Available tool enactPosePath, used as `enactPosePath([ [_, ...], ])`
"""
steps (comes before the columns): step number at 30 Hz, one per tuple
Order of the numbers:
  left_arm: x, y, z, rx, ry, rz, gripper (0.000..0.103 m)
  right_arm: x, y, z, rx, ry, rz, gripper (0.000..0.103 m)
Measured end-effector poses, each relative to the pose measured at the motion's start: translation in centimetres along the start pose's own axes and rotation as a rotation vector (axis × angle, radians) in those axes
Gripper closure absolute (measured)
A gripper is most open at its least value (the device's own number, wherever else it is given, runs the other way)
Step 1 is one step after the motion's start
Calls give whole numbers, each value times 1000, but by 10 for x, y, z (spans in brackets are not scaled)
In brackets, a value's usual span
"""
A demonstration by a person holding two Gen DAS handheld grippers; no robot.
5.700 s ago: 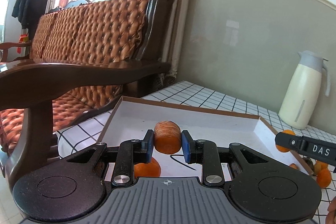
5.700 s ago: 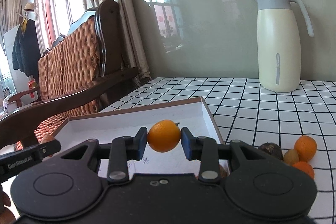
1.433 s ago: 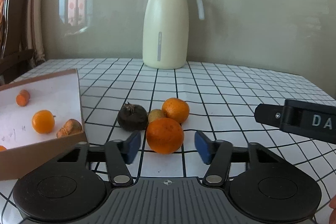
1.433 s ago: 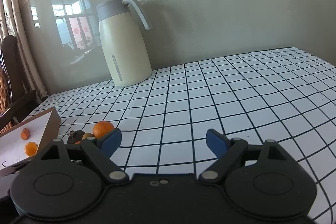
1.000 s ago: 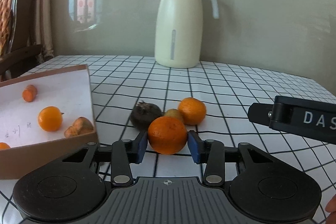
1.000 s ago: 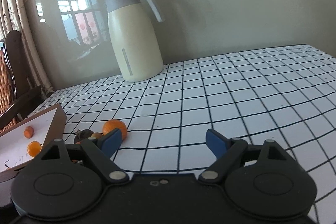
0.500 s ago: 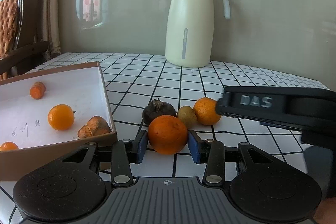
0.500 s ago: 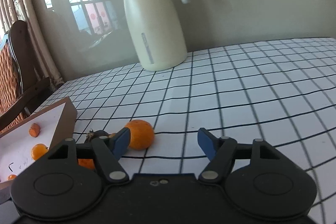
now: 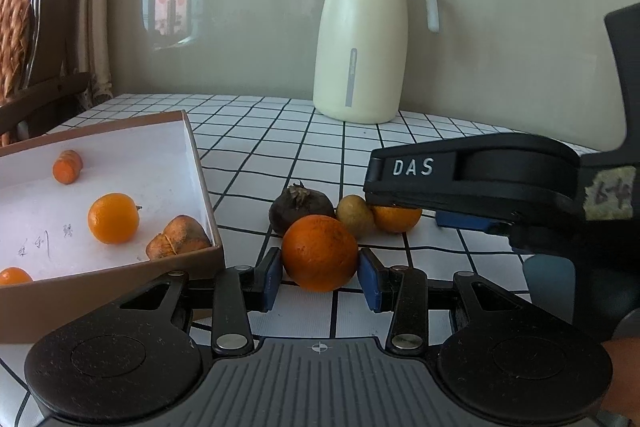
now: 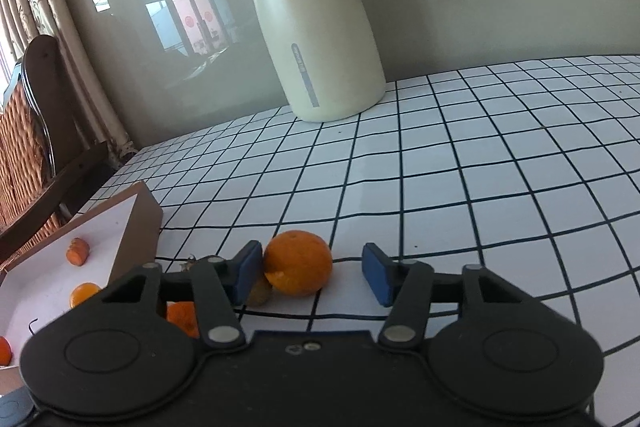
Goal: Organize fruits
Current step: 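Close the right gripper on another mandarin orange while the left gripper holds its orange, then lift both oranges off the table with both grippers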
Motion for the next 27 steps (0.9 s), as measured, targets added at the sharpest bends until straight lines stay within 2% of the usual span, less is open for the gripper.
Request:
enactPosePath([
  [3, 0, 0, 0, 0, 1, -4, 61, -6, 0, 0, 2, 12, 19, 73],
  [5, 0, 0, 0, 1, 1, -7, 61, -7, 0, 1, 5, 14, 25, 74],
  [20, -1, 0, -1, -4, -2, 25, 60, 18, -19, 41, -2, -85, 71, 73],
  [27, 2, 0, -1, -3, 4, 6, 60, 19, -22, 38, -4, -63, 31, 70],
])
Point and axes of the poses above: each gripper's, at about its wrist camera, not at the fingertips, and z roughly against the way its jaws point, x to its right, y to its top, the point moved 9 cm from there along -z, roughly the way its jaws point, and after that the axes turned 8 degrees about -x, right-handed, at the moved point
